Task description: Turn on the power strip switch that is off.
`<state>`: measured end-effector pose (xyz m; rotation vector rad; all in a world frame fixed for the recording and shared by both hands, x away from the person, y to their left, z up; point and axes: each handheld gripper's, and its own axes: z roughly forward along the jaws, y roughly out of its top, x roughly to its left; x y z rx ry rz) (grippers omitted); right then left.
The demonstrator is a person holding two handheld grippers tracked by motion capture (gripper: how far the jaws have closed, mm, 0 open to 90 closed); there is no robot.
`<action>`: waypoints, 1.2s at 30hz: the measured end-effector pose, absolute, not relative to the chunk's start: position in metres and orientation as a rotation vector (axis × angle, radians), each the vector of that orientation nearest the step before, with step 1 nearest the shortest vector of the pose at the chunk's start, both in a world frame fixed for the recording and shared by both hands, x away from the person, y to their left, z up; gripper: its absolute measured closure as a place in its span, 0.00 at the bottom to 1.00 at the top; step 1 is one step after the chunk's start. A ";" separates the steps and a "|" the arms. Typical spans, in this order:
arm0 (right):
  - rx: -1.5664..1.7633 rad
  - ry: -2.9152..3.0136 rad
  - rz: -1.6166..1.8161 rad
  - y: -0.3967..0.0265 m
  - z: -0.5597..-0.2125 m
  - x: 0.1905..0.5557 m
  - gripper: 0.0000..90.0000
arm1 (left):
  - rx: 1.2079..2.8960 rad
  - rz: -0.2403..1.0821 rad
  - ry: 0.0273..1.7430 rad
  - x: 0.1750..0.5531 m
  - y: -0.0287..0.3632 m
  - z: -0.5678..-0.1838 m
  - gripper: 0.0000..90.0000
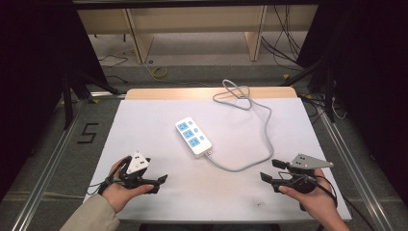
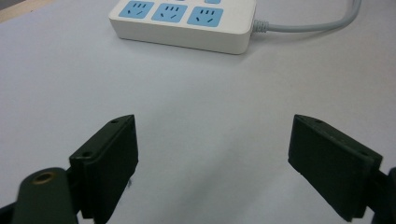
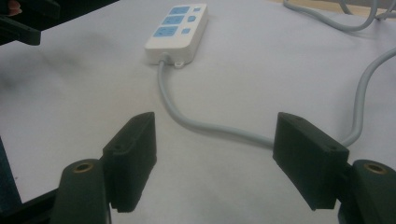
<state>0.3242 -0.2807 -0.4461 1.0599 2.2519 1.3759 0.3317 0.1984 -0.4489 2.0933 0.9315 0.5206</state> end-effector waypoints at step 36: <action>1.059 2.261 1.362 -0.279 -0.447 0.324 0.34 | 2.049 0.546 1.039 0.346 0.198 -0.428 1.00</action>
